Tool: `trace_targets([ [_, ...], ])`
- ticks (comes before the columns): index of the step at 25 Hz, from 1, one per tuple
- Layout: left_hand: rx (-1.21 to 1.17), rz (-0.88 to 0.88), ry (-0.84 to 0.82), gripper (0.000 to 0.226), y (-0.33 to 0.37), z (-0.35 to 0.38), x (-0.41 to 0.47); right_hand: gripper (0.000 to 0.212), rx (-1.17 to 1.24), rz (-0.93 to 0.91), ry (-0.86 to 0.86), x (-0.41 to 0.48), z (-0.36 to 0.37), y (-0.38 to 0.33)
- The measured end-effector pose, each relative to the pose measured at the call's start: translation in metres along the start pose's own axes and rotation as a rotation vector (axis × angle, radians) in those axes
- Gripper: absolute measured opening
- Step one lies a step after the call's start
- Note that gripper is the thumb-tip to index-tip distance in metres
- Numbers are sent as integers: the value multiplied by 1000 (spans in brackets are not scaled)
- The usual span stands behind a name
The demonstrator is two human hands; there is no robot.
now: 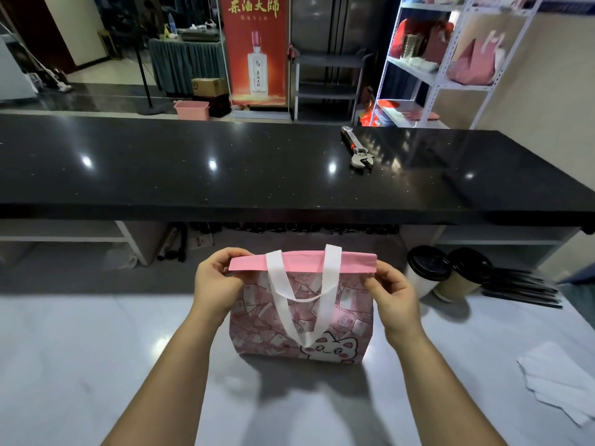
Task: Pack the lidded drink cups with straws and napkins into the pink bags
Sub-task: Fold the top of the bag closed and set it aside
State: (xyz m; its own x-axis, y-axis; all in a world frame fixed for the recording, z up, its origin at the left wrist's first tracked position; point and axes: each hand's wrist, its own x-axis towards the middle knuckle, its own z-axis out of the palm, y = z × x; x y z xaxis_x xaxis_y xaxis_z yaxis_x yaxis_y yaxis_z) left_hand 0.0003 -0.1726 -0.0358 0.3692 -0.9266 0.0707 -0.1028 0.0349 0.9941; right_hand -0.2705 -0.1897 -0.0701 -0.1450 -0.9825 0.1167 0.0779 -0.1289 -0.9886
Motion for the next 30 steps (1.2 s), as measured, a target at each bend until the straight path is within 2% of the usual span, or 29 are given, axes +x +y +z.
trace_targets([
  [4, -21, -14, -26, 33, 1, -3, 1, 29, -47, -64, 199, 1, 18, 8],
  [7, -125, -14, -65, 36, 3, -7, 2, 46, -74, -164, 163, 3, 17, 4],
  [9, -132, -5, -87, 35, 2, -8, 3, 51, -193, -283, 58, 6, 8, 2],
  [13, 72, 85, -69, 33, -3, -13, 6, 31, -574, -650, -152, 16, -13, 5],
  [15, 258, 195, -81, 30, -5, -22, 6, 17, -606, -699, -152, 16, -17, 3],
  [18, 421, 426, -99, 28, -3, -29, 2, 19, -508, -609, -130, 10, -13, -8],
  [20, 517, 482, -72, 24, 5, -26, 2, 34, -457, -386, -108, 8, -5, -22],
  [21, 581, 492, -86, 24, 9, -24, 4, 40, -478, -273, -128, 10, -2, -30],
  [22, 653, 530, -119, 23, 12, -23, 7, 38, -557, -213, -160, 14, -1, -36],
  [24, 791, 633, -175, 16, 13, -23, 14, 25, -768, -212, -197, 19, 2, -46],
  [28, 847, 564, -148, 16, 17, -21, 19, 27, -852, -224, -147, 26, 8, -55],
  [30, 862, 522, -165, 15, 20, -23, 15, 24, -869, -192, -184, 26, 10, -56],
])
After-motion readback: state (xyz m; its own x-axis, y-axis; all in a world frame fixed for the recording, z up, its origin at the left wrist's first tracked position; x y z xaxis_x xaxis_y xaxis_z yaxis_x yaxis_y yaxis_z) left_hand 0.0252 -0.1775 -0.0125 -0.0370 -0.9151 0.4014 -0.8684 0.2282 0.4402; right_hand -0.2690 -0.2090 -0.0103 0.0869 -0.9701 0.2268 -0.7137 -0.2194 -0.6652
